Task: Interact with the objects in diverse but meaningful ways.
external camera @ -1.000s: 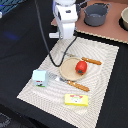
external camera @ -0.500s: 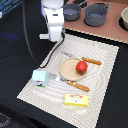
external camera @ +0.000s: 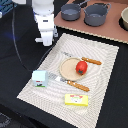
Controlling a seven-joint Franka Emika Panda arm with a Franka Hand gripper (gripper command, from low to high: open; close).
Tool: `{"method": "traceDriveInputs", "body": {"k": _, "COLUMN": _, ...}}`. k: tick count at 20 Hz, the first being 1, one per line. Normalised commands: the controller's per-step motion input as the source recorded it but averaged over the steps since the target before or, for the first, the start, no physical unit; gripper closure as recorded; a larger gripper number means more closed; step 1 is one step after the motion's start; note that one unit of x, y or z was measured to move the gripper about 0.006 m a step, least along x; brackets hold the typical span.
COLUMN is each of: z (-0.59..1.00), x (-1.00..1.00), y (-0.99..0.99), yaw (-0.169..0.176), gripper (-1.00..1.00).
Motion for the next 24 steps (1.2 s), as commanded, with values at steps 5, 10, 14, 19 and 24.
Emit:
{"method": "traceDriveInputs", "body": {"k": 5, "z": -0.07, "x": -0.25, "y": 0.03, "yaw": 0.000, "gripper": -1.00}}
{"method": "traceDriveInputs", "body": {"k": 10, "z": 0.78, "x": -0.50, "y": 0.16, "yaw": 0.025, "gripper": -1.00}}
{"method": "traceDriveInputs", "body": {"k": 14, "z": 0.94, "x": -0.51, "y": 0.25, "yaw": 0.048, "gripper": -1.00}}
{"method": "traceDriveInputs", "body": {"k": 19, "z": 0.97, "x": -0.46, "y": 0.08, "yaw": 0.014, "gripper": -1.00}}
{"method": "traceDriveInputs", "body": {"k": 24, "z": 1.00, "x": 0.51, "y": -0.15, "yaw": -0.023, "gripper": -1.00}}
